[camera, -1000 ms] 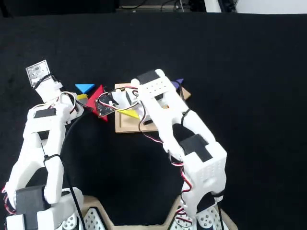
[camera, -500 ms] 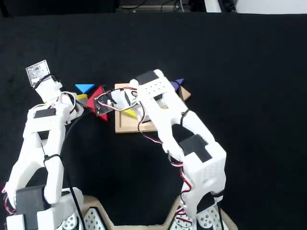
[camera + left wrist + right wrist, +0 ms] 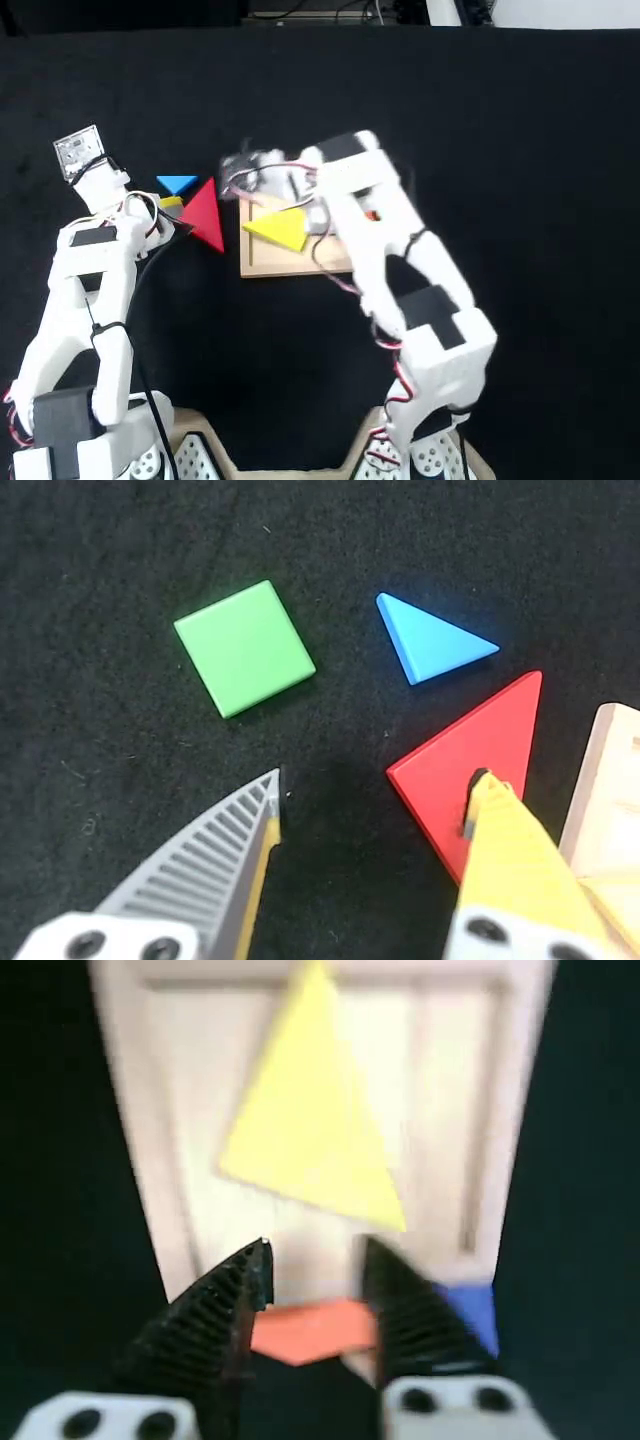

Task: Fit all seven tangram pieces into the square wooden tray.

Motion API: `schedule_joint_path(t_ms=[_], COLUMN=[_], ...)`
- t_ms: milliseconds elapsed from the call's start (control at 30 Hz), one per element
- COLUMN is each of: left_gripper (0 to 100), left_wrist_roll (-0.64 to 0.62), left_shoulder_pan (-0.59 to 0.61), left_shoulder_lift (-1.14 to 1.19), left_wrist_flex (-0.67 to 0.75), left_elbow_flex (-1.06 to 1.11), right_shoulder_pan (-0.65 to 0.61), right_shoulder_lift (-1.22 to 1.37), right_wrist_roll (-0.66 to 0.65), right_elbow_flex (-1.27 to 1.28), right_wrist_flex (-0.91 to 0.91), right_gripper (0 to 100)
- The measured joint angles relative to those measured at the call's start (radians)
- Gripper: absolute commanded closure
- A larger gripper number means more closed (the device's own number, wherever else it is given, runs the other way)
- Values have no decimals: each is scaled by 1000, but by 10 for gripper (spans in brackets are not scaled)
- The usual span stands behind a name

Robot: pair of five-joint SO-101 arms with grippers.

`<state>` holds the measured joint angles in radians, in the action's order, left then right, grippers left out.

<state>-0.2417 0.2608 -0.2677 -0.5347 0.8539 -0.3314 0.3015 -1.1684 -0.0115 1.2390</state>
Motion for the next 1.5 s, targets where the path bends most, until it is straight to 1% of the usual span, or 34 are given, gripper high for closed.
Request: schedule_joint_path(t_ms=[33, 133, 333, 500, 700, 800, 933, 1067, 1167, 1300, 1500], left_gripper=[707, 707, 707, 707, 707, 707, 707, 707, 707, 707, 707], left_wrist_roll=[0, 0, 0, 0, 0, 0, 0, 0, 0, 0, 0], left_shoulder_pan=[0, 0, 0, 0, 0, 0, 0, 0, 0, 0, 0], left_shoulder_lift=[0, 0, 0, 0, 0, 0, 0, 0, 0, 0, 0], left_wrist_flex=[0, 0, 0, 0, 0, 0, 0, 0, 0, 0, 0], left_elbow_flex=[0, 0, 0, 0, 0, 0, 0, 0, 0, 0, 0], right_shoulder_pan=[17, 43, 48, 32, 32, 29, 29, 6, -17, -69, -69], right_shoulder_lift=[0, 2, 66, 143, 241, 288, 358, 411, 427, 428, 430], right_wrist_roll=[5, 9, 9, 9, 18, 55, 64, 66, 66, 66, 57], right_elbow_flex=[9, 48, 61, 43, -63, -150, -262, -336, -379, -404, -404], right_wrist_flex=[-5, -38, -104, -118, -115, -115, -115, -114, -71, 80, 276], right_gripper=[979, 988, 988, 988, 988, 988, 987, 987, 987, 988, 988])
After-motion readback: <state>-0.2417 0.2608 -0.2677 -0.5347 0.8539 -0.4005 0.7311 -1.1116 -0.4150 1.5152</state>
